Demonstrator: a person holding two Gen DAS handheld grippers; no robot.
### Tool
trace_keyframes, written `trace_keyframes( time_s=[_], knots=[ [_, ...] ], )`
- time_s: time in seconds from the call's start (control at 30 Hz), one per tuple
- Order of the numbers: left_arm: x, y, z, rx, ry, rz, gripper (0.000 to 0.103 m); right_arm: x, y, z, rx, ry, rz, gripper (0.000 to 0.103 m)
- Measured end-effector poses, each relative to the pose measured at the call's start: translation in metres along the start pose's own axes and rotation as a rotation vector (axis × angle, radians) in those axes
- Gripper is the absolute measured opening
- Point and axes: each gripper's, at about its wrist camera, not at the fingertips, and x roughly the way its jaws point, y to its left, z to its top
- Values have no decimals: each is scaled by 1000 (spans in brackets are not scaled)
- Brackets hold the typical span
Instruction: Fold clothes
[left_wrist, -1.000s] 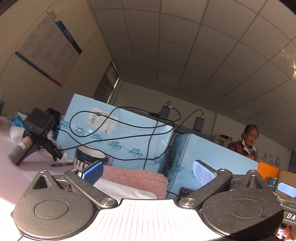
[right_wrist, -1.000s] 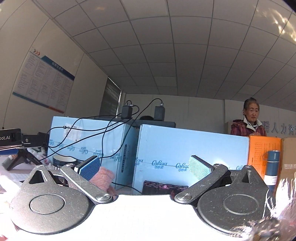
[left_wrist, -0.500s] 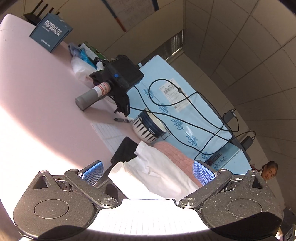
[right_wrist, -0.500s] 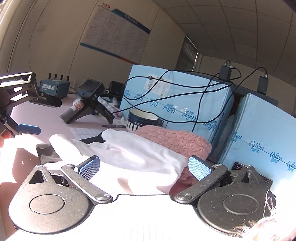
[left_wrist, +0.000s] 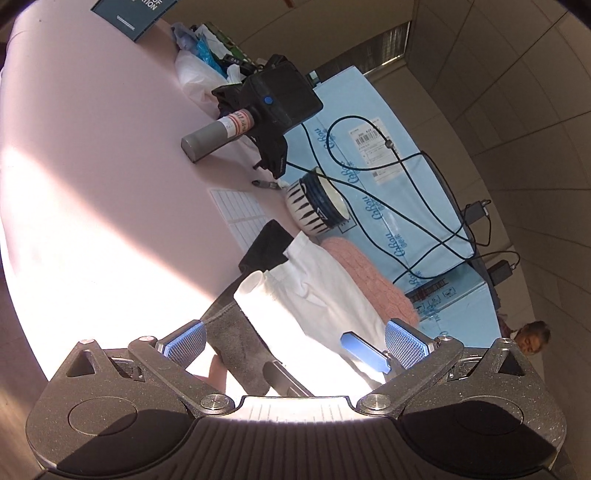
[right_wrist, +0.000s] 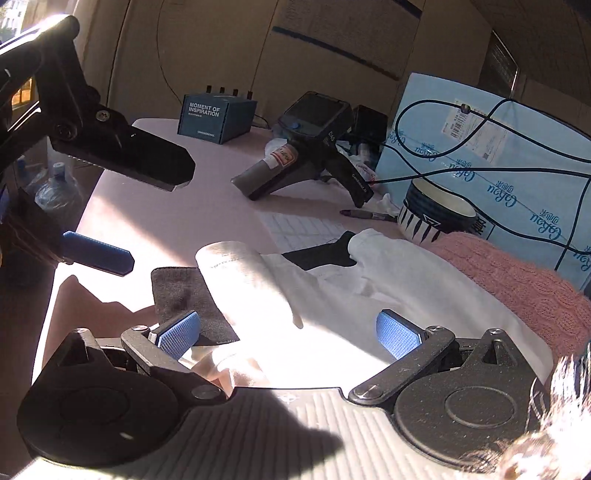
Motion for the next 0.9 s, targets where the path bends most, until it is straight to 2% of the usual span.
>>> trace_keyframes(
  time_s=[0.03, 0.1, 0.13, 0.2, 0.27, 0.33, 0.47, 0.6, 0.73, 0.77, 0.8, 0.83, 0.87, 0.9],
  knots=[
    [1, 1, 0, -11, 7, -4, 103, 7, -3, 3, 39, 17, 10, 100],
    [4, 6, 0, -44, 26, -22, 103, 19, -10, 6, 114, 44, 33, 87],
    [7, 7, 0, -53, 31, -20, 103, 22, -15, 5, 149, 48, 46, 73],
    [10, 6, -1, -56, 28, -6, 103, 23, -24, 2, 218, 39, 71, 61],
    [14, 3, -2, -52, 11, 15, 103, 16, -31, 1, 278, 16, 68, 28],
    [19, -2, -3, -39, -6, 46, 103, 9, -43, 1, 398, -1, 91, 15],
    [39, -20, -12, 71, 2, 93, 103, -11, -60, -2, 560, -86, 119, 11],
    [57, -34, -24, 202, -21, 118, 103, -37, -78, -7, 670, -192, 62, 10],
    [70, -40, -31, 299, -15, 107, 100, -73, -99, -17, 781, -314, 18, 9],
    [73, -41, -33, 322, -13, 102, 89, -82, -103, -19, 803, -338, 12, 9],
    [77, -41, -33, 335, -1, 101, 65, -91, -107, -22, 825, -362, 6, 9],
    [81, -41, -33, 340, 20, 102, 50, -100, -112, -25, 847, -384, -2, 9],
    [84, -40, -33, 344, 35, 96, 25, -108, -116, -28, 867, -405, -12, 9],
    [86, -40, -33, 346, 45, 83, 23, -116, -121, -31, 886, -425, -25, 9]
  ],
)
